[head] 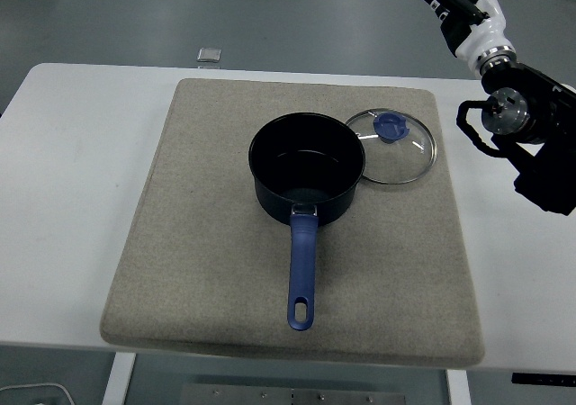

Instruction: Lift the pot lid and place it to the right of the pot.

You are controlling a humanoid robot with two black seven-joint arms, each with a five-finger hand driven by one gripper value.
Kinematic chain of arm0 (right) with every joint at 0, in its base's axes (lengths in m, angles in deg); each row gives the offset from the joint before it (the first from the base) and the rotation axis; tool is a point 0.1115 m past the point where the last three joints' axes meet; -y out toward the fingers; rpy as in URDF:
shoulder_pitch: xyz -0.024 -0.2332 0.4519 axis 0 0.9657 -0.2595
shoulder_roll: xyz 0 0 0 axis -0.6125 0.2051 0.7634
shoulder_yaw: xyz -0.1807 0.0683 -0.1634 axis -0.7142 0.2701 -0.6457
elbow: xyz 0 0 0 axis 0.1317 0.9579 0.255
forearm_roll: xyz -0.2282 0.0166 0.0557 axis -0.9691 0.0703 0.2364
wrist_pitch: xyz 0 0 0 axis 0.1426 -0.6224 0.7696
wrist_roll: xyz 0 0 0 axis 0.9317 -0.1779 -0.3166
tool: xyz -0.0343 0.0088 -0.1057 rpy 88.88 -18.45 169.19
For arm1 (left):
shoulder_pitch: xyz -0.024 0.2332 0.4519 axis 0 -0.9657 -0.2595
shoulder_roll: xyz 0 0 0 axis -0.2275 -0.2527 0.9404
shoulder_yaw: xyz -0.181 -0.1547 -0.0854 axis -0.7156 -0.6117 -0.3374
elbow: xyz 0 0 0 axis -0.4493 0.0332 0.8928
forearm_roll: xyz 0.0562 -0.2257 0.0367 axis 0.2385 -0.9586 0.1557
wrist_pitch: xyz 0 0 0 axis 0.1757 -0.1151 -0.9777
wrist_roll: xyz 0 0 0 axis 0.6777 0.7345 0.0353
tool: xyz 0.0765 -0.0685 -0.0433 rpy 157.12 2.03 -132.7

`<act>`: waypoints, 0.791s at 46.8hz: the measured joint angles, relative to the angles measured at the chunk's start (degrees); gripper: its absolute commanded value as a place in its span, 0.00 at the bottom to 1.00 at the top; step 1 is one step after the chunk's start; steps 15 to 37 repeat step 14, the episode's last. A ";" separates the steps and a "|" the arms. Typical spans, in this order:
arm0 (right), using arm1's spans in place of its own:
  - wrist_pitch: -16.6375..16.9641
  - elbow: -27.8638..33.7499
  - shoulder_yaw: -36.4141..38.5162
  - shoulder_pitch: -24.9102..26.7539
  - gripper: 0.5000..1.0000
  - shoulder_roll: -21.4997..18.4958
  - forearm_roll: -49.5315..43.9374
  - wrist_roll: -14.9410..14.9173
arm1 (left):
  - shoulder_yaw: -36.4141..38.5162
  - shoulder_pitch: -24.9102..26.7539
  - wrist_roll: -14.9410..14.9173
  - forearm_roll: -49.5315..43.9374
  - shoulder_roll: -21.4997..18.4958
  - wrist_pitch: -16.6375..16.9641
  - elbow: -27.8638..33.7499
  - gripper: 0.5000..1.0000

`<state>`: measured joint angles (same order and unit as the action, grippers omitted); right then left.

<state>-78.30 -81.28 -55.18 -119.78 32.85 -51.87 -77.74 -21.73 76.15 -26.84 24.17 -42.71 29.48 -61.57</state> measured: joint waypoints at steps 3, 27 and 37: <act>-0.27 0.00 -0.13 0.22 0.81 0.01 -0.05 -0.02 | 0.00 0.00 0.01 0.00 0.00 0.00 0.00 1.00; -1.46 0.01 -0.27 0.40 0.81 -1.05 -0.17 -0.51 | 0.00 0.00 0.01 0.00 0.00 0.00 -0.02 1.00; -1.46 0.01 -0.27 0.40 0.81 -1.05 -0.17 -0.51 | 0.00 0.00 0.01 0.00 0.00 0.00 -0.02 1.00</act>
